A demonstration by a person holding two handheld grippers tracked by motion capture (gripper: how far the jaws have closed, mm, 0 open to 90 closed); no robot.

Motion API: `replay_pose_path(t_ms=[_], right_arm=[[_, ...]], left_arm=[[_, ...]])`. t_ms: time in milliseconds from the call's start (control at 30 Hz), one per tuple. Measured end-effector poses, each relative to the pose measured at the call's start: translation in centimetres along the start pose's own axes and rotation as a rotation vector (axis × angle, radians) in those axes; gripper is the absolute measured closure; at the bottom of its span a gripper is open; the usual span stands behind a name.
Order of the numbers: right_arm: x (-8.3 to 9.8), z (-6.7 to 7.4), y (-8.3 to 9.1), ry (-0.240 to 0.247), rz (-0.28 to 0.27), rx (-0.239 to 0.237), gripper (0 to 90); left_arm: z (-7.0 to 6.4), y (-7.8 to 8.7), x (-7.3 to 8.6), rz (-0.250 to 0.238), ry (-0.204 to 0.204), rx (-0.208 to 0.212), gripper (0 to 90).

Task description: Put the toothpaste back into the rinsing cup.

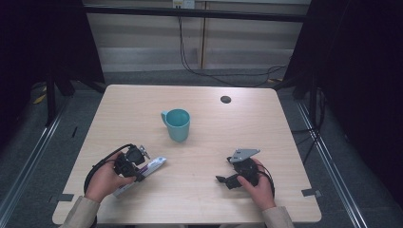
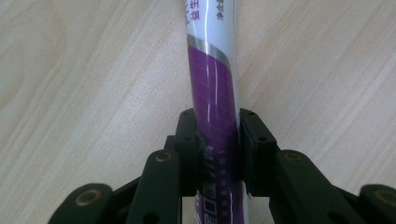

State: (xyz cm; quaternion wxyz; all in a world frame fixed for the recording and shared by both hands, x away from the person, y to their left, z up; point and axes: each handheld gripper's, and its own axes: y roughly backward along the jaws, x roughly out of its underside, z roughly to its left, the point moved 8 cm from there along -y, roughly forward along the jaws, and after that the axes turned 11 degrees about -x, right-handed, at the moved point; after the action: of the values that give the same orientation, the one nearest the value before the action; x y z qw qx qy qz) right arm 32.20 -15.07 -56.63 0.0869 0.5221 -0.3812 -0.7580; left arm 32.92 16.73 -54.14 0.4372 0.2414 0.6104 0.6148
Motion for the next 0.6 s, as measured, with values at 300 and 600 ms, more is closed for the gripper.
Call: replay_pose_path(t_ms=[300,600], right_arm=[[0.0,0.0,0.0,0.000,0.000,-0.001,13.0],[0.0,0.0,0.0,0.000,0.000,-0.001,13.0]], left_arm=[[0.8,1.8,-0.6,-0.129,0.065,-0.011,71.8],[1.9,3.6,-1.7,-0.250,0.127,-0.031,71.8]])
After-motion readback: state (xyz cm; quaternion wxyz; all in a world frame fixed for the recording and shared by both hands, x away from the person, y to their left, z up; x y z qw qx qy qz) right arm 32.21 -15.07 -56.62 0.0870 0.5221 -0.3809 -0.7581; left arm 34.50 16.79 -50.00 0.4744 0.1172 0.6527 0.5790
